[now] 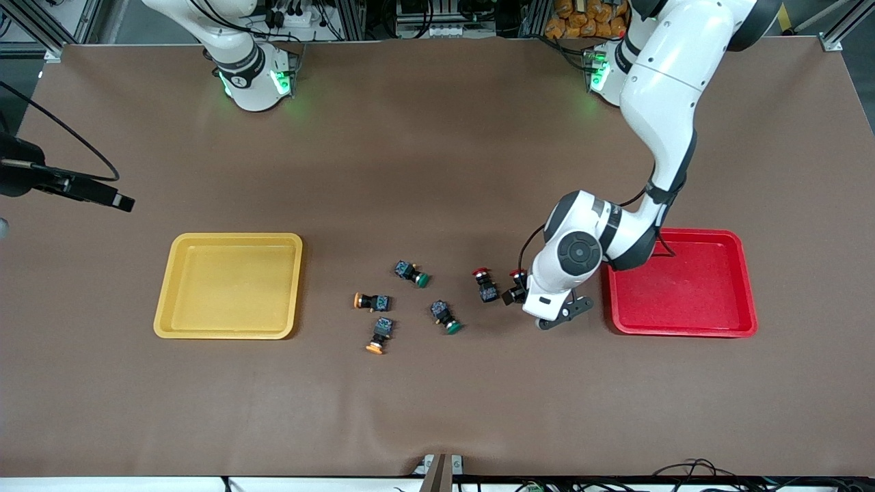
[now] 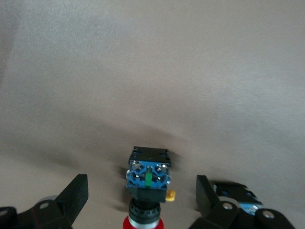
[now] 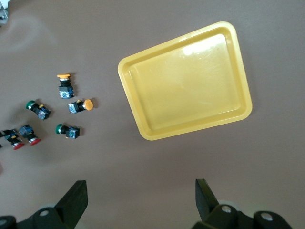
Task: Place red and yellow buttons in trays
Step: 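Carry the red button to the red tray while the right gripper reaches the yellow button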
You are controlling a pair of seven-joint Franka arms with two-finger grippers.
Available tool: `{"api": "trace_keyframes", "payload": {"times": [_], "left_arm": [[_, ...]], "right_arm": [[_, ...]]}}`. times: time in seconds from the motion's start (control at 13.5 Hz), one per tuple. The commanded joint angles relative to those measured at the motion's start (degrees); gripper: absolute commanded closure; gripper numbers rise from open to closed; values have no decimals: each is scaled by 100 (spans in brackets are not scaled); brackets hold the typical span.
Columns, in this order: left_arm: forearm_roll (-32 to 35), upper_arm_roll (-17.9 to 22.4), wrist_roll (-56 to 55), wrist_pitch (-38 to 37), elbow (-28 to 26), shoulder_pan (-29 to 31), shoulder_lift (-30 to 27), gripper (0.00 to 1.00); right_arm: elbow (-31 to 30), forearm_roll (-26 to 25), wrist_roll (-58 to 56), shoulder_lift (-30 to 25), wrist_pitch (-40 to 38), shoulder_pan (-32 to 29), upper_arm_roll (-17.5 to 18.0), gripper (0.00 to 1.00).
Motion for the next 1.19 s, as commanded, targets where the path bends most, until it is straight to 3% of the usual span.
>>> {"api": "trace_keyframes", "payload": {"times": [0.0, 0.07, 0.22, 0.45, 0.67, 1.11], "left_arm": [[227, 59, -476, 121, 124, -115, 126, 35], [227, 51, -476, 121, 132, -98, 118, 58], [227, 51, -441, 121, 132, -80, 100, 84], [227, 51, -415, 121, 159, -45, 74, 100], [244, 59, -118, 16, 273, 253, -75, 100], [244, 51, 1980, -695, 168, 1061, -506, 100]], "right_arm": [[123, 231, 657, 272, 282, 35, 91, 0], [123, 231, 843, 377, 388, 184, 91, 0], [97, 231, 1002, 605, 669, 395, 91, 0], [106, 231, 1685, 940, 1284, 755, 91, 0], [106, 223, 2713, 1221, 1715, 1151, 91, 0], [97, 135, 4946, 1792, 2708, 1915, 83, 0]]}}
